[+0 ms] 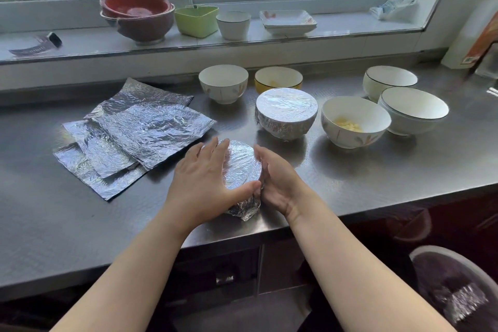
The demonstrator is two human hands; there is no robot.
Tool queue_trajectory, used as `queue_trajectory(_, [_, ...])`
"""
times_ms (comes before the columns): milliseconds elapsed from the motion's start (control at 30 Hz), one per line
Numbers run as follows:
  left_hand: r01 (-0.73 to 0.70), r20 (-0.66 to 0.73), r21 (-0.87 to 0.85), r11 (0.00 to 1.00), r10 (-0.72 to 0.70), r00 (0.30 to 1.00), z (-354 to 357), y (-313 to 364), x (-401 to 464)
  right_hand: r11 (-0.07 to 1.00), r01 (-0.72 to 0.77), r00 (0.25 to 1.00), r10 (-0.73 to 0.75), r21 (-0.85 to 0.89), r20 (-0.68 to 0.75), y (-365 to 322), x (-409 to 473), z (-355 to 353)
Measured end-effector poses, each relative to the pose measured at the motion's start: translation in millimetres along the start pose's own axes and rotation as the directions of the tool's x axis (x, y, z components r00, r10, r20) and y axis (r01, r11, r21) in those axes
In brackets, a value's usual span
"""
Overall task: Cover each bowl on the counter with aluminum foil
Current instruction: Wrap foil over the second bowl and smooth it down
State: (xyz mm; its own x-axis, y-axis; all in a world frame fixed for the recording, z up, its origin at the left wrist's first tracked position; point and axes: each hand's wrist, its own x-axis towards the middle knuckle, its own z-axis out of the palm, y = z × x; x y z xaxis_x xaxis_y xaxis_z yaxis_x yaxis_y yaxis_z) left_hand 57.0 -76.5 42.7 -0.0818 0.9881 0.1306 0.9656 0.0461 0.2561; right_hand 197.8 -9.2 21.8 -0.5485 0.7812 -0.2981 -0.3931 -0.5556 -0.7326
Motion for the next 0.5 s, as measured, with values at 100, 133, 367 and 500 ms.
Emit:
queue_trajectory(100, [0.017, -0.041, -0.046, 0.999, -0.019, 0.999, -0.3, -3.1, -6.2, 0.998, 0.013, 1.0, -0.011, -0.057, 0.023, 0.0, 2.4, 1.8])
queue_trajectory(133, [0.023, -0.051, -0.065, 0.998, -0.026, 0.998, -0.5, -3.8, -8.2, 0.997, 0.015, 1.0, -0.014, -0.075, 0.007, 0.8, 3.9, 4.1])
queue_trajectory(367, [0.043, -0.098, -0.14, 0.989, -0.057, 0.994, 1.3, -6.2, -13.9, 0.965, 0.067, 0.995, -0.084, -0.253, -0.059, 3.7, 1.9, 8.3])
queue_trajectory(500, [0.05, -0.062, -0.149, 0.988, -0.059, 0.996, 0.6, -8.4, -10.1, 0.975, 0.027, 0.999, -0.031, -0.22, -0.014, 3.1, 3.4, 14.6])
